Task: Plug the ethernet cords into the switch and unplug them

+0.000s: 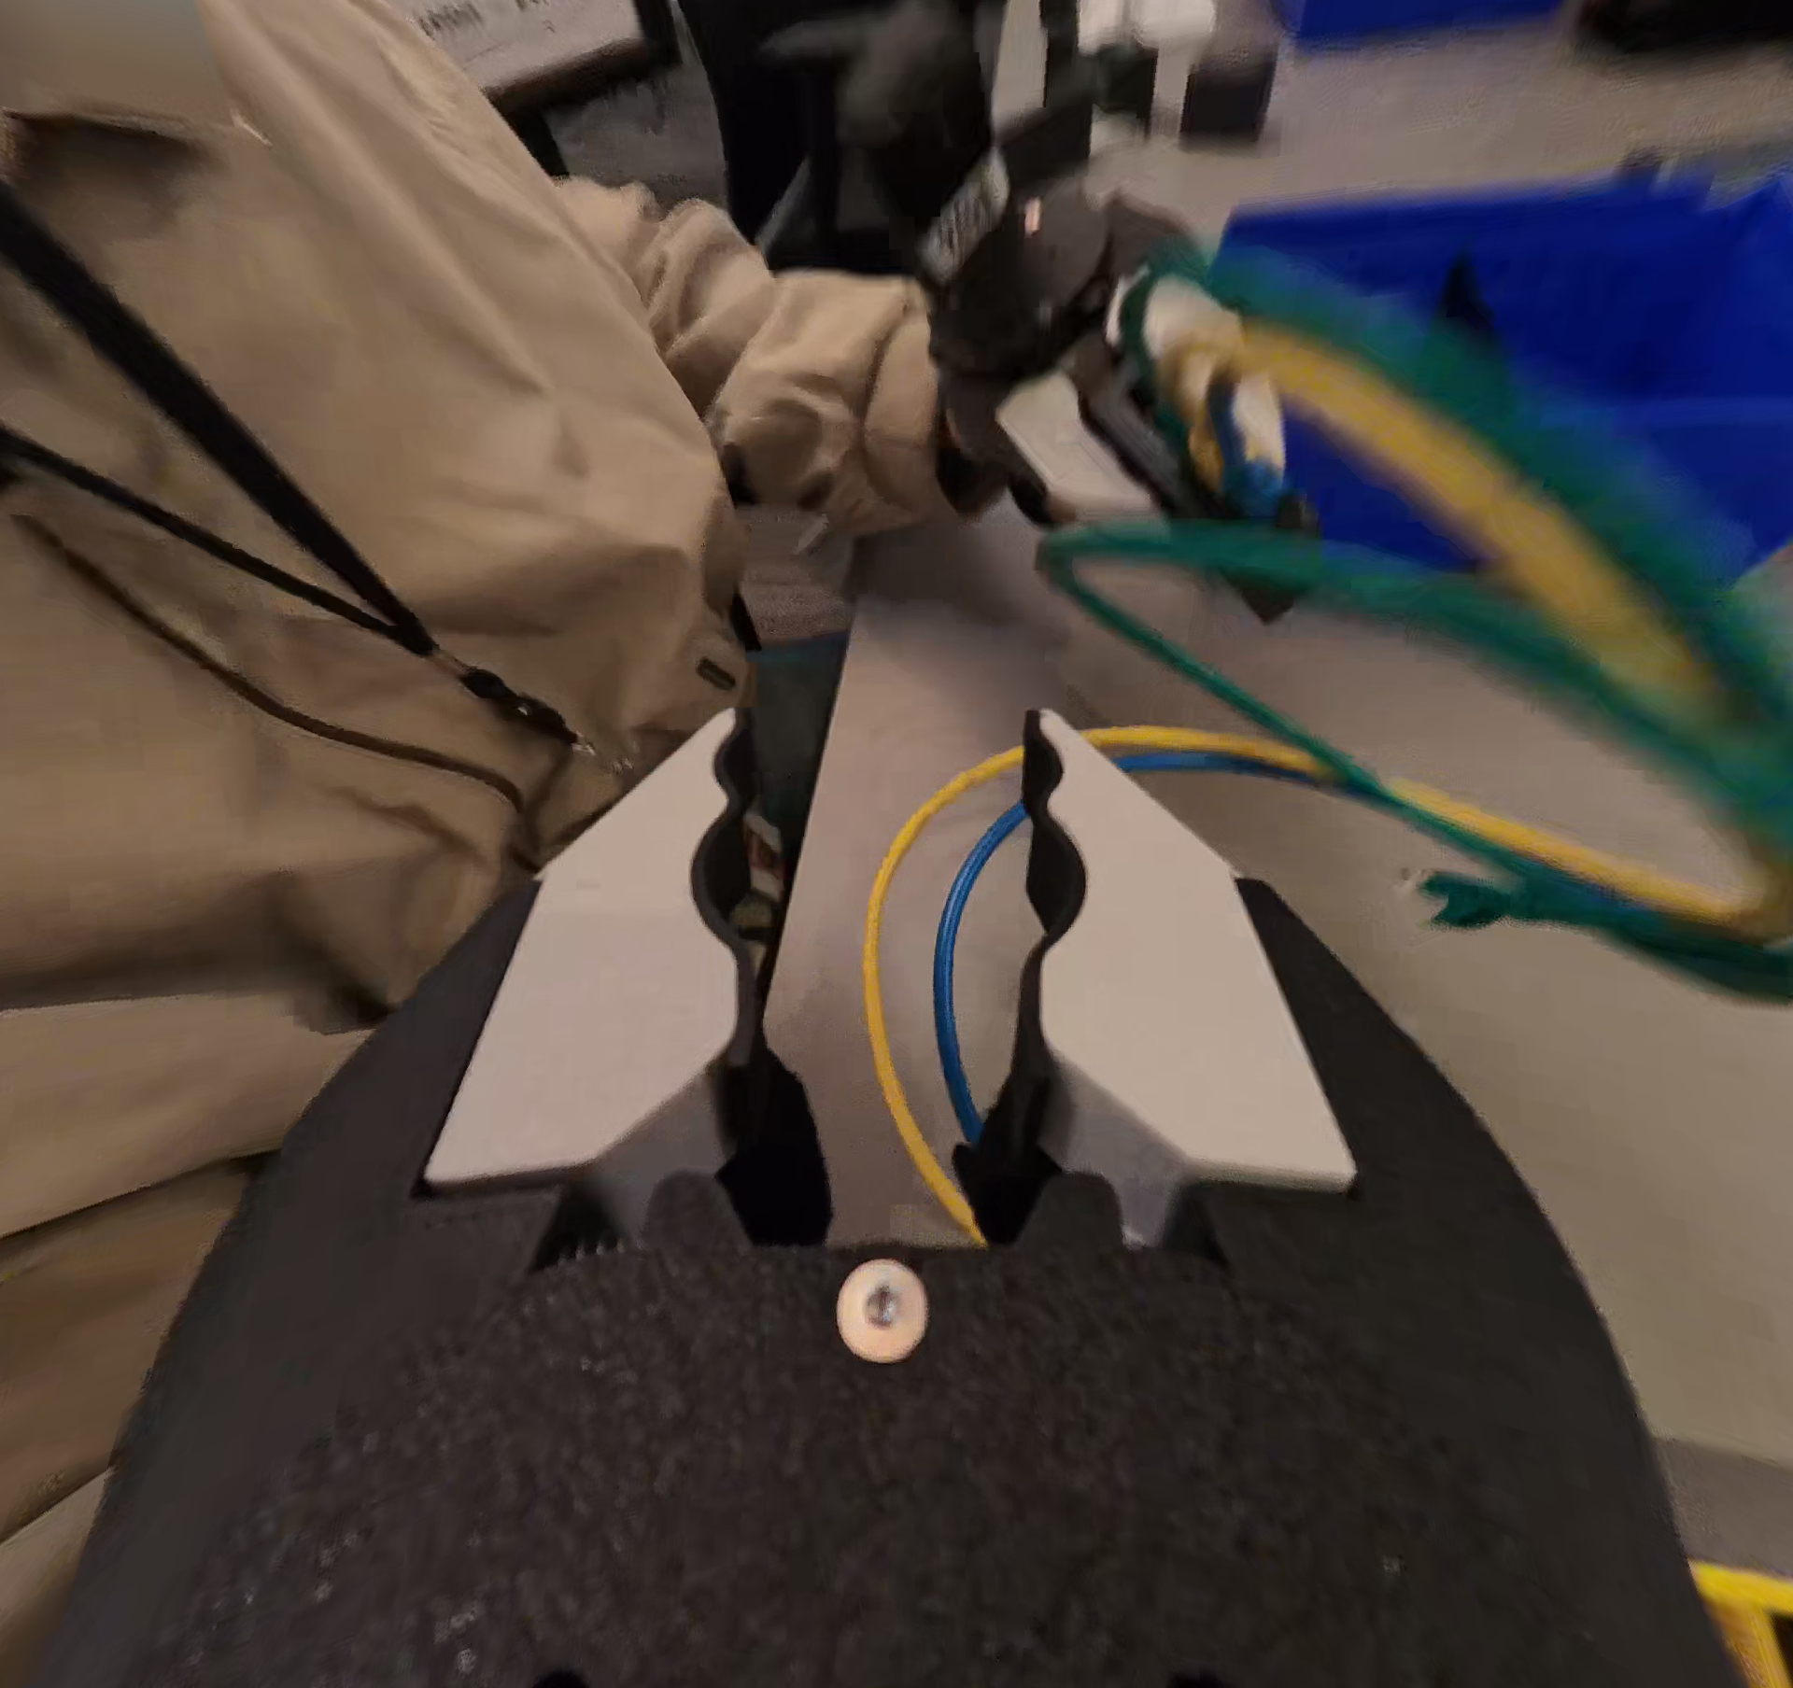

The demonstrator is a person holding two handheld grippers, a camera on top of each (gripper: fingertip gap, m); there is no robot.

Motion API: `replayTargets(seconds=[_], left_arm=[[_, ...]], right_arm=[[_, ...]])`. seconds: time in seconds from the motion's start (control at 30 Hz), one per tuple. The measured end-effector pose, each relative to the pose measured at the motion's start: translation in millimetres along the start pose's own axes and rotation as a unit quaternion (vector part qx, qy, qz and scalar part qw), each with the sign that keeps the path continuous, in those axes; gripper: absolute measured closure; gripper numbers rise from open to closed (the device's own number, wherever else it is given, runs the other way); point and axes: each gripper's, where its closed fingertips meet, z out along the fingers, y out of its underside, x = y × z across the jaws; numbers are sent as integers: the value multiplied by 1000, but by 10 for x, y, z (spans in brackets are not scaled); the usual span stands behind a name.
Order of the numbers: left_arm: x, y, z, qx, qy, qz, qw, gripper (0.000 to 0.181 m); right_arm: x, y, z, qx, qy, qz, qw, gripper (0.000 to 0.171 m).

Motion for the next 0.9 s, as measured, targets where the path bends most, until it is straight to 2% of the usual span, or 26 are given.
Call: replayTargets(seconds=[0.1, 0.17, 0.23, 0.3, 0.4, 0.47, 0.67, 0.77, 0.9], left_arm=[[-92, -75, -65, -25, -49, 124, 991, 153], [-100, -127, -93, -34, -62, 206, 976, 153], [-51, -189, -99, -28, -49, 243, 968, 152], [-25, -257, -95, -14, -35, 257, 966, 152], [-53, -350, -94, 6, -16, 256, 967, 152], [-92, -428, -95, 26, -4, 243, 970, 152], [-129, -633, -40, 109, 43, 186, 976, 153], [-125, -669, 37, 144, 58, 167, 974, 152], [-226, -673, 82, 171, 56, 139, 974, 152]], right_arm=[[55, -421, -432, 121, 69, -52, 989, 127], [288, -602, -638, 160, 133, -64, 976, 127], [611, -671, -677, 151, 202, -96, 963, 126], [867, -660, -505, 115, 236, -164, 951, 127], [1129, -367, -44, -4, 224, -238, 945, 125], [1167, -246, 206, -42, 203, -282, 937, 124], [905, -502, 687, 33, 153, -364, 918, 119], [836, -639, 756, 73, 146, -389, 907, 132], [934, -635, 718, 84, 143, -400, 902, 134]])
